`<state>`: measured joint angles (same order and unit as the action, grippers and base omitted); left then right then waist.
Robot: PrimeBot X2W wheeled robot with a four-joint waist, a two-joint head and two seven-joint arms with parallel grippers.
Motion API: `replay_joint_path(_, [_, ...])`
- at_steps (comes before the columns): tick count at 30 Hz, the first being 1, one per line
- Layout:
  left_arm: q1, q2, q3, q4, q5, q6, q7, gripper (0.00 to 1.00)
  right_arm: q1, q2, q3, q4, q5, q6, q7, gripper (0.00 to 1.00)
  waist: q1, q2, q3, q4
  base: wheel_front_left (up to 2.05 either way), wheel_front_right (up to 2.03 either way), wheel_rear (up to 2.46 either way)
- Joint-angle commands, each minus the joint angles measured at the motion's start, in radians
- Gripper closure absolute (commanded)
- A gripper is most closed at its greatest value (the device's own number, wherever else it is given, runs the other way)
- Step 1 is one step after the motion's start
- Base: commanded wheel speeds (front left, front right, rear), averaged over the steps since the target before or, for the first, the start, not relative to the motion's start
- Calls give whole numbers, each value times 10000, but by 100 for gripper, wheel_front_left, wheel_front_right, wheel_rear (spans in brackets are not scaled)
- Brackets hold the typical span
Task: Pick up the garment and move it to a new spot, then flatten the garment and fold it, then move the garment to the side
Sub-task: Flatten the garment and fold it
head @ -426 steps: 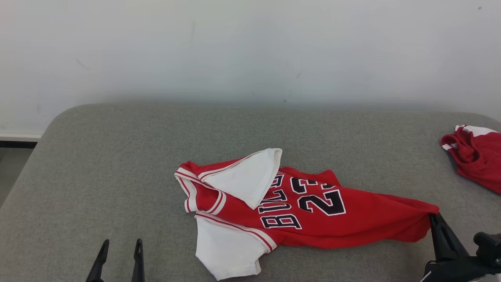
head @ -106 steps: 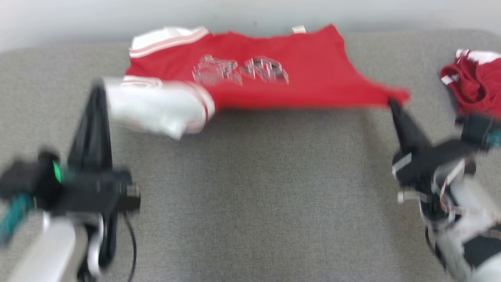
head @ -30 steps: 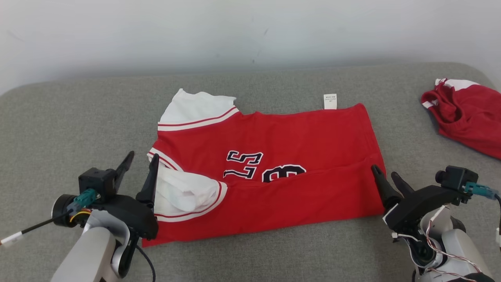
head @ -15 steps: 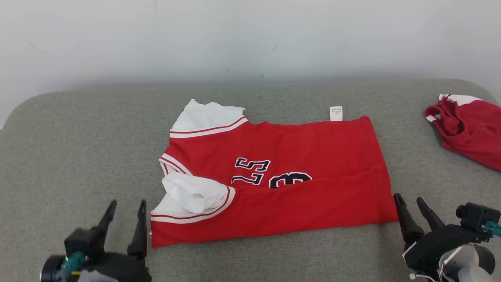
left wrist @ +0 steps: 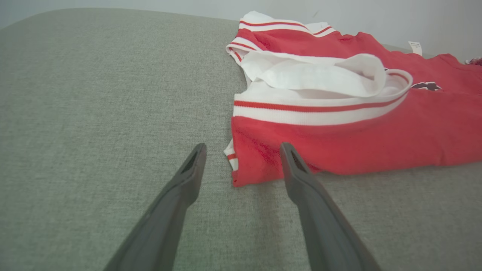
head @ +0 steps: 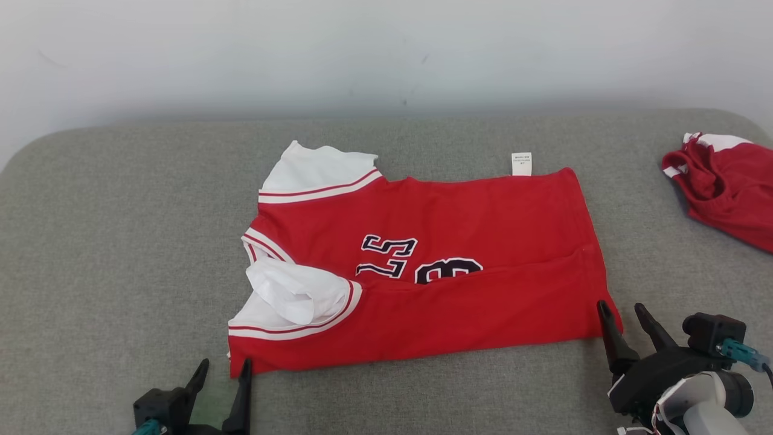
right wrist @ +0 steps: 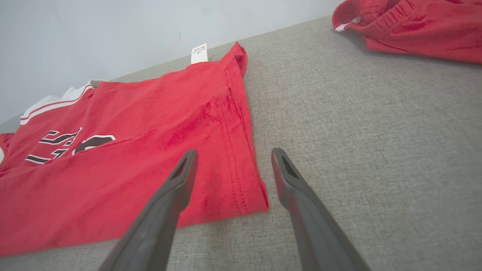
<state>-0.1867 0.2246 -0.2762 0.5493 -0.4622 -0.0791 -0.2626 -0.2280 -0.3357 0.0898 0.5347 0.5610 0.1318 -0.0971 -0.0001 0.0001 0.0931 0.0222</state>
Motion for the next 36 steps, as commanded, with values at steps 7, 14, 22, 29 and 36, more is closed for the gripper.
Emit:
replay_joint_path(7, [-613, -353, -87, 909, 76, -168, -28, 0, -730, 82, 274, 1168, -244, -28, -317, 0, 1, -1, 376, 25, 0, 0, 0])
replay_joint_path(14, [-1004, -605, 52, 1530, 18, -295, -28, 100, -1142, 261, 660, 1970, -148, -28, -496, 100, 1, -1, 369, -71, 0, 0, 0])
replay_joint_path(22, [-530, -661, 475, 1156, 233, -378, -28, 100, -673, 258, 890, 2011, 439, -28, -1104, 100, 1, -1, -208, 168, 0, 0, 0])
replay_joint_path(29, [588, -467, 795, 208, 399, -396, -28, 100, 666, 112, 747, 941, 845, -28, -1307, 100, 1, -1, -632, 271, 0, 0, 0])
replay_joint_path(36, [1750, -531, 991, -628, 424, -232, -28, 100, 2225, 135, 117, -422, 810, -28, -930, 100, 1, -1, -771, 269, 0, 0, 0])
